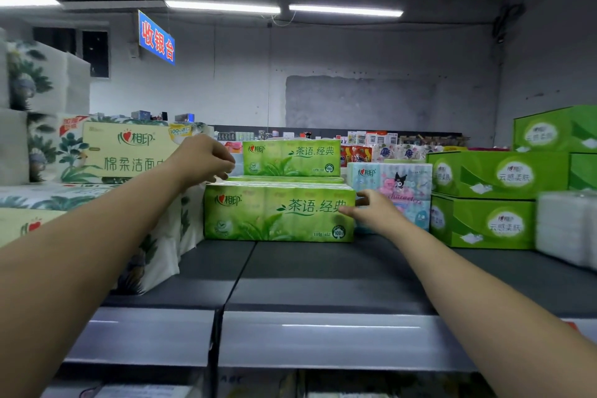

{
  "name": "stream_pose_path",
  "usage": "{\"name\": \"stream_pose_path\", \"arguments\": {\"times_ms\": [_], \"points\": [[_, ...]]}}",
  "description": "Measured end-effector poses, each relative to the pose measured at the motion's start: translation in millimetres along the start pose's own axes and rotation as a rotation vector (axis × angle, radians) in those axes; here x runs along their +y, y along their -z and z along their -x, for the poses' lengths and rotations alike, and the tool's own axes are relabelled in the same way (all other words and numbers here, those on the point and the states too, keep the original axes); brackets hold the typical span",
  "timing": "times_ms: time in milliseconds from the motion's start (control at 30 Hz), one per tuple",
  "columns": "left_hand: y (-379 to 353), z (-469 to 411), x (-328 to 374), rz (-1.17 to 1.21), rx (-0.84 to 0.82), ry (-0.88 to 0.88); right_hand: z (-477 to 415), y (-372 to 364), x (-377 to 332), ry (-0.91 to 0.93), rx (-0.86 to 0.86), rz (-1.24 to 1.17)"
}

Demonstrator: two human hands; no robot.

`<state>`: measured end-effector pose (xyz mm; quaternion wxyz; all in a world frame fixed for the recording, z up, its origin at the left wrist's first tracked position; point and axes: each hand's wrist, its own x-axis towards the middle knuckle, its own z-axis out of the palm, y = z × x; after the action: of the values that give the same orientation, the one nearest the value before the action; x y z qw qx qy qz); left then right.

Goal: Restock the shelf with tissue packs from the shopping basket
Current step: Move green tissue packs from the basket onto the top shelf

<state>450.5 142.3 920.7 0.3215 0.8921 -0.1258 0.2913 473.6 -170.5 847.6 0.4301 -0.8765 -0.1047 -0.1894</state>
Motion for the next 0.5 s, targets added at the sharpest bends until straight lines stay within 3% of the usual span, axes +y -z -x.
{"name": "stream_pose_path", "arguments": {"times_ms": [267,500], "points": [[6,2,5,0.204,0.199,-0.004,2,7,-12,0.161,0.391,-0.164],[9,11,11,0.163,0.239,-0.049,4,10,-17,0.157,0.429,-0.12]]}}
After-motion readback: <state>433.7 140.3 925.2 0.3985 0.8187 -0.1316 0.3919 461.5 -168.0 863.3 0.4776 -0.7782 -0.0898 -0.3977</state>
